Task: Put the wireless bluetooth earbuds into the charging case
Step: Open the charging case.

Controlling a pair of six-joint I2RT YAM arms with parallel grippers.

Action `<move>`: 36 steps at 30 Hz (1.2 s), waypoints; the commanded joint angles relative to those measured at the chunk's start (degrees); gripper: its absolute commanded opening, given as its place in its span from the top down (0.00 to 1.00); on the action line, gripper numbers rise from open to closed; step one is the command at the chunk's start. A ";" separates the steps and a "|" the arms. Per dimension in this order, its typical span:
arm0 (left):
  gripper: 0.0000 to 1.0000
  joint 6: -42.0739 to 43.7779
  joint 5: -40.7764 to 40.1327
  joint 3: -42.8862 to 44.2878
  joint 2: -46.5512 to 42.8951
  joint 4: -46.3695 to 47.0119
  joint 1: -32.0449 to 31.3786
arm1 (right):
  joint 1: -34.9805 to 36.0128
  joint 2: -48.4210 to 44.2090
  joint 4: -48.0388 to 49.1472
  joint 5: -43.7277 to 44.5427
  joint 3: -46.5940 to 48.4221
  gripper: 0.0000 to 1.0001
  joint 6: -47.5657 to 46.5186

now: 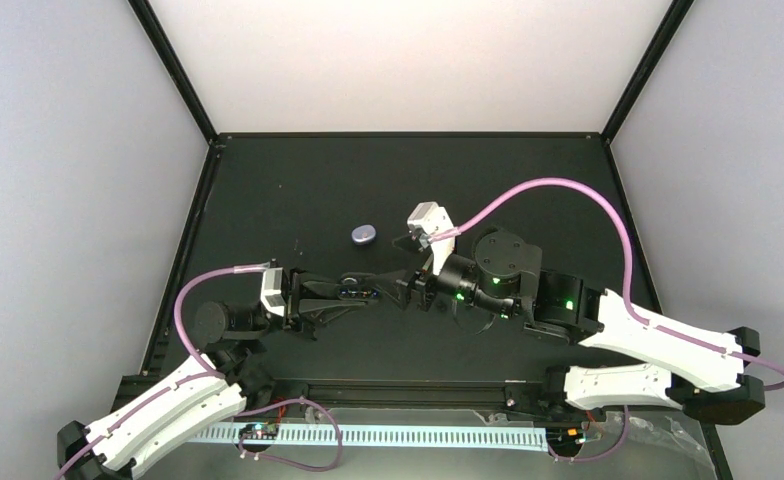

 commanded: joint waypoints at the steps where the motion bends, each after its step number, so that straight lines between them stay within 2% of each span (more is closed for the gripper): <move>1: 0.98 -1.85 -1.20 -0.16 -0.71 0.98 -0.36 | -0.24 0.54 1.43 0.24 1.35 0.20 0.60; 9: 0.98 -3.85 -4.90 -1.03 -0.76 0.85 -0.38 | -0.29 0.52 1.72 -2.25 1.69 0.19 0.58; 18: 0.98 -5.08 -8.07 -2.72 -1.24 0.86 -0.37 | -0.78 -0.87 1.53 0.94 1.04 0.17 1.53; 21: 0.98 -5.09 -8.63 -3.57 -2.28 -0.16 -0.42 | -5.67 -4.08 1.04 0.55 -0.79 0.17 5.17; 26: 0.98 -4.39 -8.95 -4.12 -4.89 -3.54 -0.43 | -19.30 -9.11 -1.18 -0.56 -10.19 0.19 13.89; 29: 0.98 -3.44 -9.15 -4.20 -6.14 -5.48 -0.44 | -26.94 -10.14 -0.22 -2.51 -19.79 0.23 17.83; 32: 0.98 -3.19 -8.80 -4.60 -6.79 -6.04 -0.44 | -32.99 -8.90 3.27 -7.17 -30.83 0.33 20.83; 36: 0.98 -2.86 -8.55 -4.83 -7.41 -7.37 -0.42 | -34.76 -4.82 8.91 -9.96 -39.28 0.50 21.93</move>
